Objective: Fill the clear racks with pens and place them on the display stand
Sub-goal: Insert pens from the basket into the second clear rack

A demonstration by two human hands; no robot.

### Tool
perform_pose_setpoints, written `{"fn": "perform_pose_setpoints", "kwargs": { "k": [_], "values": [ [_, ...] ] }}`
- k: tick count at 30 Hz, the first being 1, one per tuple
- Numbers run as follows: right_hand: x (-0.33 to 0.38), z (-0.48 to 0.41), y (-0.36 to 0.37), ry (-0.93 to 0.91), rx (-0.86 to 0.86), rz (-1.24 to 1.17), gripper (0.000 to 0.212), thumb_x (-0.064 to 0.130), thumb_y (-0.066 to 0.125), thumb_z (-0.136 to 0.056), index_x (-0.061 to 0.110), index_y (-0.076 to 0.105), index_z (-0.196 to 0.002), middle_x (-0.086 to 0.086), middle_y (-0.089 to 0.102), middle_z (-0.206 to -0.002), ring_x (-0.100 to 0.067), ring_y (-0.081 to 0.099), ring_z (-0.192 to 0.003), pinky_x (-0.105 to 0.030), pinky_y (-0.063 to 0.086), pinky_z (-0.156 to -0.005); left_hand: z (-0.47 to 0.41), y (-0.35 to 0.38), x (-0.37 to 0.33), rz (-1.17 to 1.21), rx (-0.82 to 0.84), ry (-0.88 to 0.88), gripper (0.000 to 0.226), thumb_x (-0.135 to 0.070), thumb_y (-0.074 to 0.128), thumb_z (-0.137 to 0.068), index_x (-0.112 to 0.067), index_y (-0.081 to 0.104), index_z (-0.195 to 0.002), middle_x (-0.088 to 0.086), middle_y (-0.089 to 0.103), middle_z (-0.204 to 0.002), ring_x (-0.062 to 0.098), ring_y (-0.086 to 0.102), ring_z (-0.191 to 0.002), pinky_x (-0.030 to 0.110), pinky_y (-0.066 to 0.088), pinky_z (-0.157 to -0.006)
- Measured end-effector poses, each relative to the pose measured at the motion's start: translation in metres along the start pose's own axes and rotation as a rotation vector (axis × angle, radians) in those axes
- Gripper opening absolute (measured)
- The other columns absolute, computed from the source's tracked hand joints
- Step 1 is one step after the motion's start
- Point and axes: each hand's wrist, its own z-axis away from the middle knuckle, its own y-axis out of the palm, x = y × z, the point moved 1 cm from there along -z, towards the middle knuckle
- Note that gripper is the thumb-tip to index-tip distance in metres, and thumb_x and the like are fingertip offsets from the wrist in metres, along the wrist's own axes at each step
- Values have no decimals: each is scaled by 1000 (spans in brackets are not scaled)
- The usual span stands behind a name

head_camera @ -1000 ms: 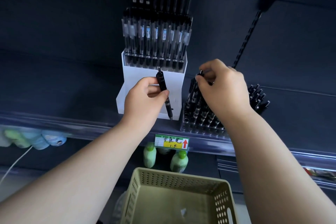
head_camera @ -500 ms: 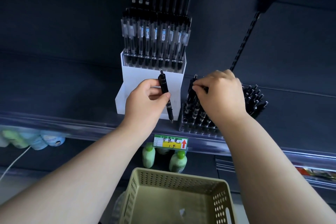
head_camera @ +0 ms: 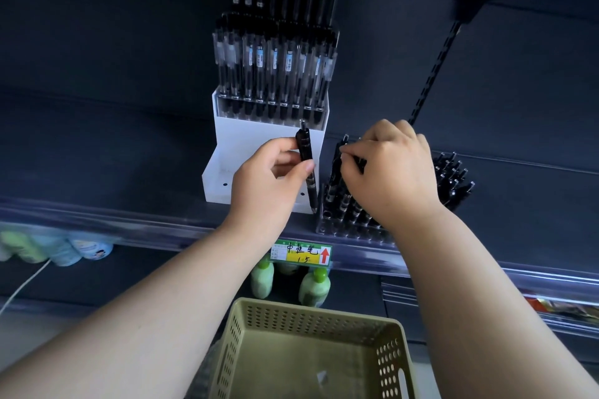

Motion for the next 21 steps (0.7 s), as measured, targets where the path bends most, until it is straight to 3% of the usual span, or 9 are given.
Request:
{"fn": "perform_pose_setpoints", "kwargs": {
  "k": [5,10,13,16,21],
  "values": [
    [-3,4,-2,52,-21,-76,22,17,56,-85,15,74,-99,-10,60,-82,-35,52,-83,-38,42,-72,-2,15,5,-43,39,36,21,-15,70,-81,-31,63,-92,-18,67,-85,-7,61,-83,2,45,-73],
    [-9,8,-3,65,-28,-147,23,13,56,-85,13,74,-99,-12,64,-85,-36,53,-83,-41,46,-75,-3,33,15,-133,66,89,19,-11,73,-79,-18,69,-97,-16,66,-81,-9,60,-75,-1,42,-68],
    [-14,12,-4,63,-24,-155,22,11,56,-85,12,74,-99,-13,65,-87,-35,53,-82,-40,46,-75,-3,42,23,-231,100,103,20,-13,75,-78,-15,69,-96,-10,66,-78,1,60,-72,2,43,-68],
    [-20,15,-7,70,-35,-161,22,9,56,-85,11,74,-98,-13,65,-87,-35,53,-82,-39,46,-74,-5,47,30,-281,101,76,17,-18,77,-76,-15,68,-91,-14,61,-72,3,57,-69,2,41,-66],
    [-26,17,-10,74,-21,-168,22,11,55,-86,11,73,-101,-13,66,-92,-35,53,-88,-40,46,-79,-8,49,33,-278,79,62,17,-20,78,-74,-22,63,-80,-19,56,-66,-6,53,-63,1,40,-60]
  ]
}}
